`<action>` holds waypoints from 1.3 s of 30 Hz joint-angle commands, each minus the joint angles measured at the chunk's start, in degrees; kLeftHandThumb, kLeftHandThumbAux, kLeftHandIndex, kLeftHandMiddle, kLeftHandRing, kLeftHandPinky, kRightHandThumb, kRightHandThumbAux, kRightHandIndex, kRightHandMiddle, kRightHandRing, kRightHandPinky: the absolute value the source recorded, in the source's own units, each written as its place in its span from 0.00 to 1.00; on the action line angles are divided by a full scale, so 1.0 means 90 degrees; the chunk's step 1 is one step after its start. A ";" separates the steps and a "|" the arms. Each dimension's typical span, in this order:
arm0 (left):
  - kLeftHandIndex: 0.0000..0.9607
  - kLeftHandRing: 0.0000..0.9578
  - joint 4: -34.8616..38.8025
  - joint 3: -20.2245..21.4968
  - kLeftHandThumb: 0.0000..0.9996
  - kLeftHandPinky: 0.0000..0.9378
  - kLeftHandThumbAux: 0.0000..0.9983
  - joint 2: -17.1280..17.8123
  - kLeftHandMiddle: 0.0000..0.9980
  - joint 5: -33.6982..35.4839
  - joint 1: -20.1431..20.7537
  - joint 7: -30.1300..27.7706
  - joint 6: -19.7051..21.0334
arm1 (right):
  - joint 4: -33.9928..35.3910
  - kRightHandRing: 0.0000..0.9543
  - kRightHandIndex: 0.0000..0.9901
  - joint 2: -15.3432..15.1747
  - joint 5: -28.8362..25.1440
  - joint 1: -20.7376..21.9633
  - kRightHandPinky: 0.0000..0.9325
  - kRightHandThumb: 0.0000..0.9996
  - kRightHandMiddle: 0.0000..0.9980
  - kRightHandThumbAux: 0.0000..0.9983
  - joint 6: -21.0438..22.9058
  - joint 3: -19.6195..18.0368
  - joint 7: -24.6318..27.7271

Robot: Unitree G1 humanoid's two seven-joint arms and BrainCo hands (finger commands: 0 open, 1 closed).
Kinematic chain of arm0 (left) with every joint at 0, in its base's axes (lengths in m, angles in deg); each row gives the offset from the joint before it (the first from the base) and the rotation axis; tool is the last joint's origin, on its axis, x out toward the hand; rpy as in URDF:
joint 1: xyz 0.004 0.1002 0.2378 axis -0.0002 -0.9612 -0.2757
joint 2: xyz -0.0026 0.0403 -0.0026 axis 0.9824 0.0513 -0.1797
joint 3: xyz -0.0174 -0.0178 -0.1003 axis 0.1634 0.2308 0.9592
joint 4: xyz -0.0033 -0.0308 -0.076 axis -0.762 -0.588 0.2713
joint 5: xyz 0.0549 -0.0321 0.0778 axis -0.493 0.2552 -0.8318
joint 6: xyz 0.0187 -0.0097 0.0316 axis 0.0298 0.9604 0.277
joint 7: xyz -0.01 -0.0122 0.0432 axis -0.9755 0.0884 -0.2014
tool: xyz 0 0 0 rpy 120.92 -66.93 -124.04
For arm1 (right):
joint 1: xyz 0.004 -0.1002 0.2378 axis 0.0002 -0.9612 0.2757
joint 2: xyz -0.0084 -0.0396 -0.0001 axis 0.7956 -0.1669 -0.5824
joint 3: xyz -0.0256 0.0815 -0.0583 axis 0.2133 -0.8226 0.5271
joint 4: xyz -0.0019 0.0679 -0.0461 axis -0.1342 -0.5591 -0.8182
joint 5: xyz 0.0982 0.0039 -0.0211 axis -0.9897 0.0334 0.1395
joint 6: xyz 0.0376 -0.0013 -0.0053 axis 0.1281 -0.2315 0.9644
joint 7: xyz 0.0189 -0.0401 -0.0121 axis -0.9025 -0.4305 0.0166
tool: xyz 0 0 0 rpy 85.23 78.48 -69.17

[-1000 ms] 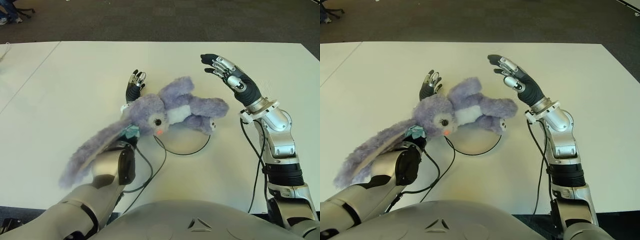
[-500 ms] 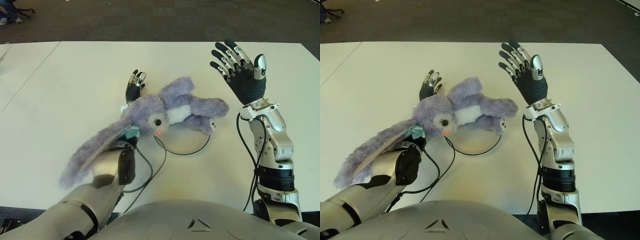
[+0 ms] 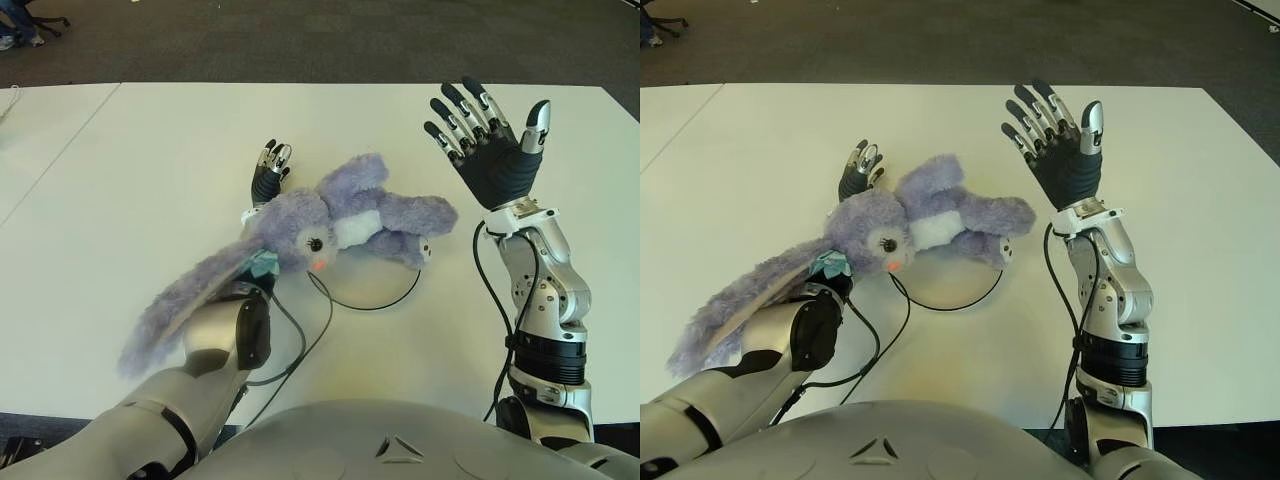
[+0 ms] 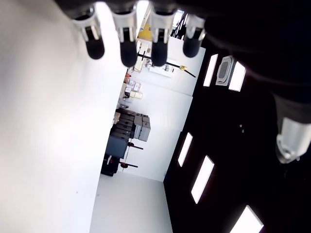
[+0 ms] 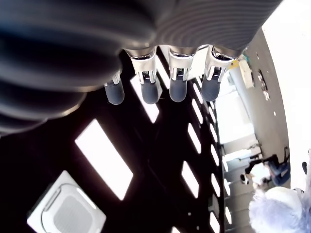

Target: Put the doll into the plate.

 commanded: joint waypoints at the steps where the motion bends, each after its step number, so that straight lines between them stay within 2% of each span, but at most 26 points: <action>1: 0.00 0.10 -0.0843 0.0048 0.00 0.08 0.48 -0.0241 0.10 0.0005 -0.1303 0.0129 0.0801 | -0.1354 0.00 0.00 -0.0140 -0.0309 0.0924 0.00 0.10 0.00 0.33 0.0211 -0.0567 -0.0004; 3: 0.00 0.10 -0.0845 0.0050 0.00 0.08 0.48 -0.0240 0.10 0.0007 -0.1293 0.0140 0.0812 | -0.2003 0.00 0.00 -0.0256 -0.0292 0.1256 0.00 0.11 0.00 0.33 0.0133 -0.0737 0.0130; 7: 0.00 0.11 -0.0843 0.0045 0.00 0.08 0.48 -0.0238 0.11 -0.0003 -0.1291 0.0162 0.0783 | -0.4399 0.00 0.00 -0.0713 -0.0058 0.2416 0.00 0.10 0.00 0.34 -0.0307 -0.1174 0.0515; 11: 0.00 0.11 -0.0845 0.0038 0.00 0.07 0.48 -0.0235 0.10 -0.0012 -0.1287 0.0159 0.0772 | -0.5937 0.00 0.00 -0.0949 0.0154 0.3073 0.00 0.08 0.00 0.36 -0.0696 -0.1291 0.0792; 15: 0.00 0.11 -0.0850 0.0046 0.00 0.07 0.47 -0.0222 0.11 -0.0009 -0.1272 0.0139 0.0793 | -0.7336 0.00 0.00 -0.1108 0.0369 0.3497 0.00 0.04 0.00 0.40 -0.1174 -0.1321 0.1015; 20: 0.00 0.11 -0.0853 0.0089 0.00 0.07 0.47 -0.0215 0.11 0.0036 -0.1266 0.0078 0.0802 | -0.8662 0.00 0.00 -0.1150 0.0641 0.3663 0.00 0.00 0.00 0.44 -0.1778 -0.1288 0.0980; 24: 0.00 0.11 -0.0856 0.0099 0.00 0.06 0.48 -0.0201 0.11 0.0042 -0.1258 0.0114 0.0820 | -0.9345 0.00 0.00 -0.1106 0.0828 0.3689 0.00 0.00 0.00 0.47 -0.2185 -0.1254 0.0792; 32: 0.00 0.11 -0.0854 0.0094 0.00 0.07 0.48 -0.0157 0.12 0.0032 -0.1279 0.0124 0.0822 | -0.9960 0.00 0.00 -0.1111 0.1085 0.3709 0.00 0.00 0.00 0.53 -0.2667 -0.1305 0.0335; 39: 0.00 0.11 -0.0841 0.0152 0.00 0.05 0.49 -0.0121 0.12 0.0104 -0.1317 0.0011 0.0797 | -1.0316 0.00 0.01 -0.1018 0.1312 0.3635 0.00 0.00 0.03 0.57 -0.3093 -0.1449 0.0006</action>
